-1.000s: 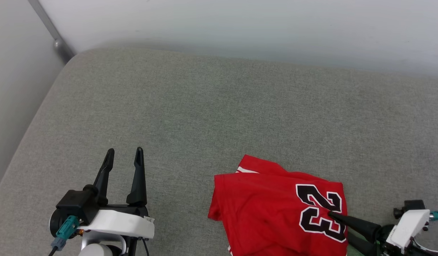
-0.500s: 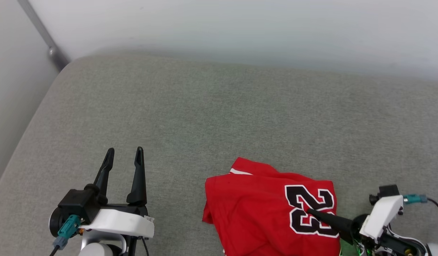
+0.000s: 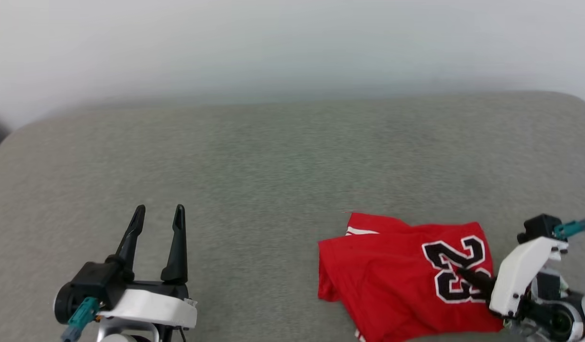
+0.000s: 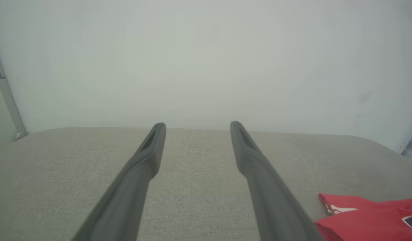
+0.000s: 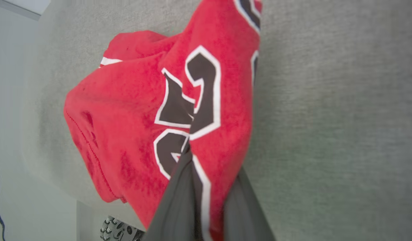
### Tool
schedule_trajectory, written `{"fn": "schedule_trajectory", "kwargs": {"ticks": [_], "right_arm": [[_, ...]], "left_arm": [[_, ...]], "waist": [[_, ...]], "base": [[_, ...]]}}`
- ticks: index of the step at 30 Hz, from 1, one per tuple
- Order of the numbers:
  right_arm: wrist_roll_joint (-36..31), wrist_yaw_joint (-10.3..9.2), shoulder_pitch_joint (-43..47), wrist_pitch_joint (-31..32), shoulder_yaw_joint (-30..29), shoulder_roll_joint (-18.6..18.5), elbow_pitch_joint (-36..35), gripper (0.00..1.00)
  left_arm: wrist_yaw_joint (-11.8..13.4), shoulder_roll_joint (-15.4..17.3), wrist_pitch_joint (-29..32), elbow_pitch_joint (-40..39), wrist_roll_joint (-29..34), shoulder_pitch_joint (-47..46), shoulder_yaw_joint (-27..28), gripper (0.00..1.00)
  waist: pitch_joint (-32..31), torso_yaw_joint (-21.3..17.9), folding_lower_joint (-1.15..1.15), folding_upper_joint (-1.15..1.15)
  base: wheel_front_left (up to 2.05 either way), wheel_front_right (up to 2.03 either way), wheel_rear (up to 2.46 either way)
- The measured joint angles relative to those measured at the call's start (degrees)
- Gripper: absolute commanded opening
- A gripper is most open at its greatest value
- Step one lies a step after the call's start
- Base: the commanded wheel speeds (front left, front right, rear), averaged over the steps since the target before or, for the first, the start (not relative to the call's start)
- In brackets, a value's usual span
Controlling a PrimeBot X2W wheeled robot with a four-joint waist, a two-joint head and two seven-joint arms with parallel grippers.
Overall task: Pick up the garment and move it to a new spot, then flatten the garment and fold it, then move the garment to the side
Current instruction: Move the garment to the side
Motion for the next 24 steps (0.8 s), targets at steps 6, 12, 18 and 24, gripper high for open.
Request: {"fn": "schedule_trajectory", "kwargs": {"ticks": [6,12,18,24], "right_arm": [[-6.2,0.0,-5.6,-0.8,-0.5,-1.4,1.3,0.0],[-11.8,0.0,-15.3,-5.0,-1.4,-2.1,5.1,0.0],[-16.7,0.01,-23.5,-10.9,-5.6,-3.2,10.5,0.0],[-21.8,0.0,-31.0,-14.6,-13.1,-6.2,14.7,0.0]], "left_arm": [[0.3,2.0,1.5,-3.9,0.4,-1.4,0.8,1.0],[-0.4,5.5,5.1,-9.6,1.8,-7.3,1.0,1.0],[-1.5,8.4,8.7,-15.1,3.1,-14.0,0.6,1.0],[-2.6,10.6,12.2,-19.7,4.3,-19.6,-0.5,1.0]], "waist": [[1.4,-8.1,0.0,0.0],[8.4,-14.3,0.0,0.0],[18.4,-18.4,0.0,0.0],[27.4,-21.1,0.01,0.0]], "base": [[0.0,0.0,0.0],[0.0,0.0,0.0],[0.0,0.0,0.0],[0.0,0.0,0.0]]}}
